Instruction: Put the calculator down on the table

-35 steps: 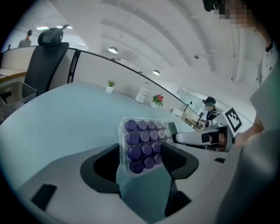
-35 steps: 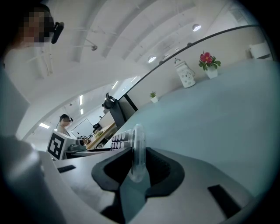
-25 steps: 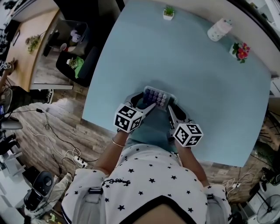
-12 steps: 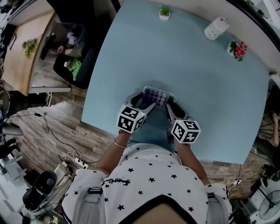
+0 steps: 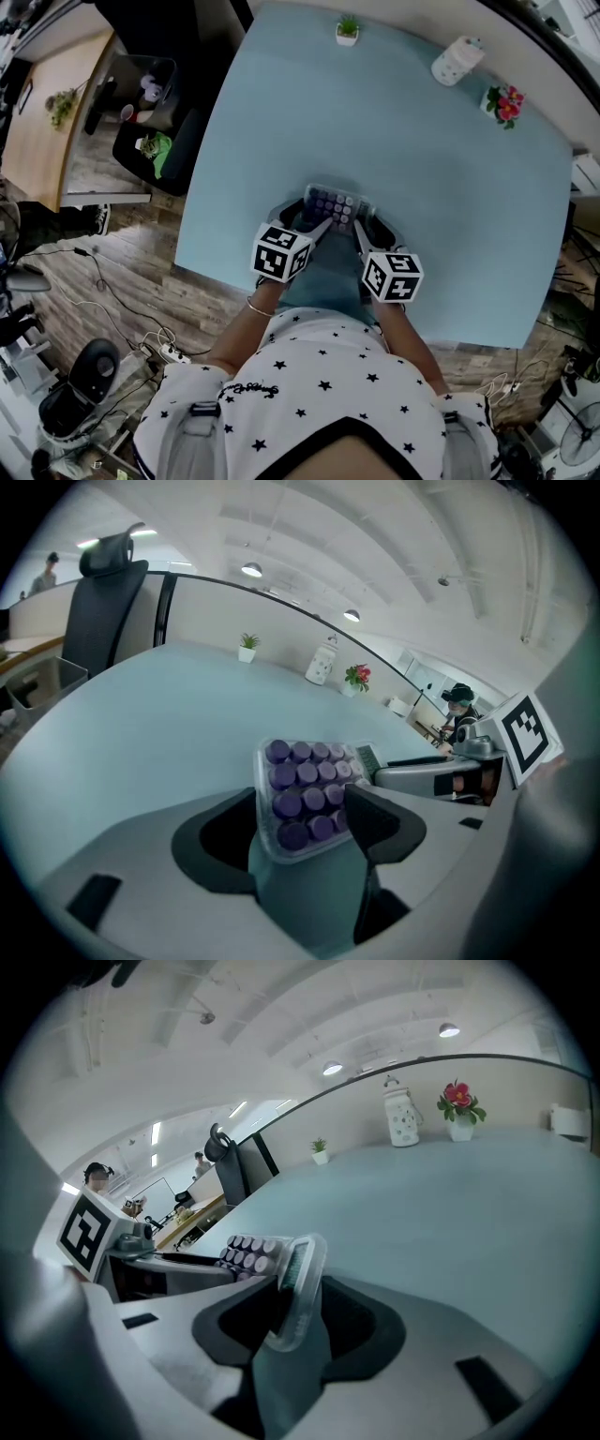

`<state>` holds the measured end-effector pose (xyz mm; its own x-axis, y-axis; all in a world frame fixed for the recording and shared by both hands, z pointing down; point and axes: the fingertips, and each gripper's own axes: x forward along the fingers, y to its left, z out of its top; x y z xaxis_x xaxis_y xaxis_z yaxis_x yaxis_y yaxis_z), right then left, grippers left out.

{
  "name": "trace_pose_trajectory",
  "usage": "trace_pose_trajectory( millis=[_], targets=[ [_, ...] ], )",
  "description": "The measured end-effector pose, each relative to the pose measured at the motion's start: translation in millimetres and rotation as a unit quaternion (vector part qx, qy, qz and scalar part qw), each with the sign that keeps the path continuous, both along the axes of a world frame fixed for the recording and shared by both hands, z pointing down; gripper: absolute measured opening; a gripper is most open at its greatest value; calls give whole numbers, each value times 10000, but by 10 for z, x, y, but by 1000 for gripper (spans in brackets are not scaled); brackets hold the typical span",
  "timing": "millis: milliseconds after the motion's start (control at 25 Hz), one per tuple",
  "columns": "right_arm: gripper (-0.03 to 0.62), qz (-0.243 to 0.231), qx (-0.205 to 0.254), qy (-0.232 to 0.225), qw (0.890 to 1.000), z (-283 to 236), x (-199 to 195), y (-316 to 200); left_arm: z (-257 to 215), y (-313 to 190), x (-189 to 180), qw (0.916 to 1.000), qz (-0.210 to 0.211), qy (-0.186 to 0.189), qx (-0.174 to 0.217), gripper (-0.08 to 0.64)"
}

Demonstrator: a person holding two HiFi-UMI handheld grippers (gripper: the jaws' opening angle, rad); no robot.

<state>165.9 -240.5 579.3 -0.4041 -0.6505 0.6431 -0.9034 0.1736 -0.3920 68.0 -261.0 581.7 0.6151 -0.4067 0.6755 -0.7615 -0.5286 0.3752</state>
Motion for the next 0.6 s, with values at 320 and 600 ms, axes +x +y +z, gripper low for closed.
trace_pose_trajectory(
  millis=[320,600],
  targets=[
    [153,-27,13,147,9999,44,32,-53,19,-70,8,9998,-216,-1,8,305],
    [186,-6,103,101,9999,39,74,-82,25,-85,18,9996,-265,1,82,305]
  ],
)
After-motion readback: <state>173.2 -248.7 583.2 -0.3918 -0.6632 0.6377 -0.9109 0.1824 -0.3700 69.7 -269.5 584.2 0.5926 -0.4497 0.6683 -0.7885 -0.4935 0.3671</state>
